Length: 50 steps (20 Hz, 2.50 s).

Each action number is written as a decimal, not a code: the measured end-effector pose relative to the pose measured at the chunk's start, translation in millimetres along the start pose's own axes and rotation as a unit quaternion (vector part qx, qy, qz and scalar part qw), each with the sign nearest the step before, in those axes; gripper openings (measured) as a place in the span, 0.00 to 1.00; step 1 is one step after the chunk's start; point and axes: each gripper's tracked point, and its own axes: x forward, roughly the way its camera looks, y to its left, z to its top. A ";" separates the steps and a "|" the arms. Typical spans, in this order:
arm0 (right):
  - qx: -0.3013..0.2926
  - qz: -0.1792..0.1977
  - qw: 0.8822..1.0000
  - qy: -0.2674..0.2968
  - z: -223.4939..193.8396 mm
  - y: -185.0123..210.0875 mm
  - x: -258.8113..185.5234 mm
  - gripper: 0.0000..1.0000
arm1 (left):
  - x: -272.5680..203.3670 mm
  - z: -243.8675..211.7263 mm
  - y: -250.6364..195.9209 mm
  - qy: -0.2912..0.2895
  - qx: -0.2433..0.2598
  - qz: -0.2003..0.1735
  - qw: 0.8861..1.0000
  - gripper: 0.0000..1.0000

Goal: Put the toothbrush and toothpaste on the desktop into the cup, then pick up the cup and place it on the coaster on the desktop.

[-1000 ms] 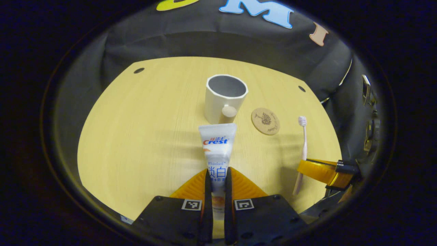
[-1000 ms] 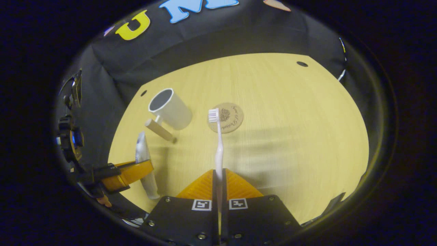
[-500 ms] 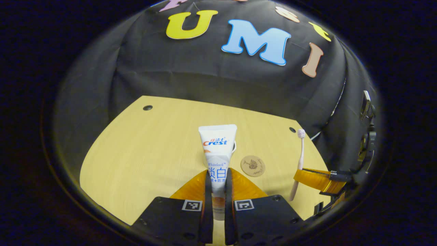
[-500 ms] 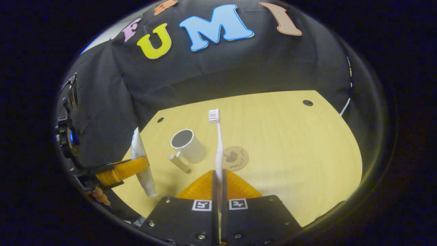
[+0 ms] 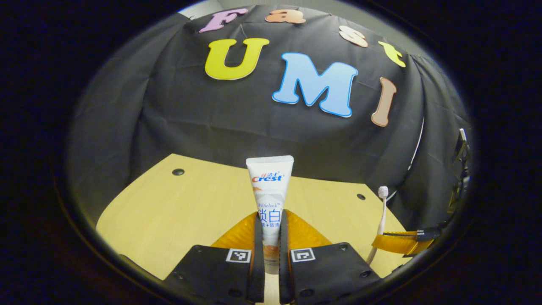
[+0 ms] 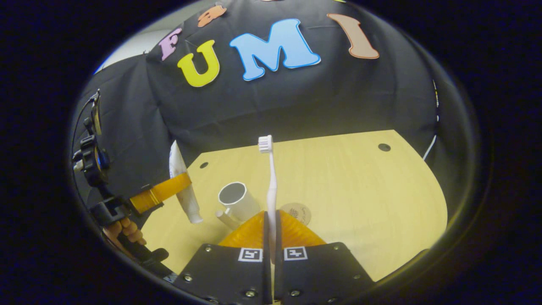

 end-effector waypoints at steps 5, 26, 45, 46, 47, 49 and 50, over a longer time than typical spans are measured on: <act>-0.001 -0.008 1.000 -0.007 1.0 4.7 -3.9 0.04 | 33.3 39.5 -9.9 -0.078 0.018 -0.032 0.996 0.20; 0.012 -0.026 0.999 0.016 -18.9 23.6 -8.6 0.04 | 123.9 -60.9 -6.8 0.052 0.009 -0.046 0.998 0.33; -0.017 0.028 0.999 -0.011 16.1 52.5 28.2 0.04 | 61.5 -67.3 9.3 0.085 0.008 -0.052 0.995 0.93; -0.021 0.036 0.999 -0.014 20.7 58.0 33.7 0.04 | 56.0 -66.5 13.0 0.086 0.009 -0.049 0.995 0.94; -0.025 0.043 0.999 -0.016 23.9 63.0 39.4 0.04 | 49.5 -65.9 17.0 0.087 0.009 -0.046 0.995 0.94; -0.033 0.054 0.998 -0.023 32.1 71.5 51.5 0.04 | 39.3 -63.9 23.1 0.086 0.009 -0.040 0.995 0.93; -0.037 0.059 0.997 -0.026 37.4 76.1 56.5 0.04 | 33.9 -62.2 26.9 0.085 0.007 -0.038 0.996 0.93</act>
